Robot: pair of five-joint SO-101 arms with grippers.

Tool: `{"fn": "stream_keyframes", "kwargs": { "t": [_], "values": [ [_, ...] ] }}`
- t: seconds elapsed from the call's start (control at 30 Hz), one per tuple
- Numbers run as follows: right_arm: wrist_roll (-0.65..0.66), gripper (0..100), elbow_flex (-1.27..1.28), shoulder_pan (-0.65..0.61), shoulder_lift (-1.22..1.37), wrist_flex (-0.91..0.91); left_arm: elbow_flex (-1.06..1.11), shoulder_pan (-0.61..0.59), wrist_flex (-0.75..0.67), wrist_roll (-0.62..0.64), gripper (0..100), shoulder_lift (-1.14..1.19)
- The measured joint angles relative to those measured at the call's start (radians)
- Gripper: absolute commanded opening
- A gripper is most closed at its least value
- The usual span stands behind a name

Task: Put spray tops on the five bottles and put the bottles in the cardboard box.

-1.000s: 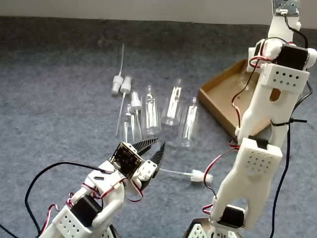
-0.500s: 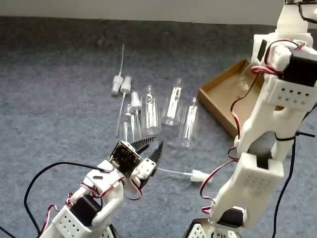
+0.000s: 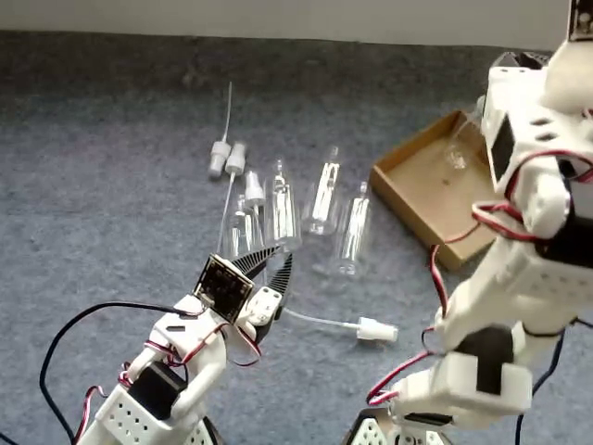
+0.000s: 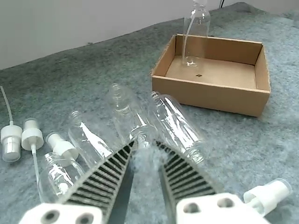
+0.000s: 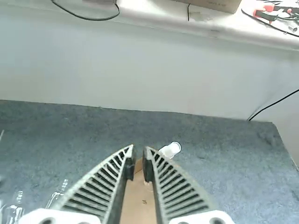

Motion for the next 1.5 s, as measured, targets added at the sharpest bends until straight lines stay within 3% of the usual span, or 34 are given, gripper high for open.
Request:
{"fn": "stream_keyframes", "kwargs": {
  "t": [0.3, 0.63, 1.0, 1.23, 1.5],
  "values": [
    [0.000, 0.9, 0.540, -0.120, -0.308, 0.000, 0.000, 0.000, 0.000, 0.000, 1, 0.000],
    [-0.026, 1.0, 0.980, -0.232, -0.370, -0.012, 0.000, 0.000, 0.000, 0.000, 1, 0.000],
    [-0.242, 1.6, 1.455, -0.313, -0.371, -0.374, 0.000, 0.000, 0.000, 0.000, 1, 0.000],
    [-0.307, 19.6, 1.669, -0.359, -0.371, -0.565, 0.000, 0.000, 0.000, 0.000, 1, 0.000],
    [-0.338, 28.4, 1.864, -0.385, -0.371, -0.753, 0.000, 0.000, 0.000, 0.000, 1, 0.000]
  ]
}}
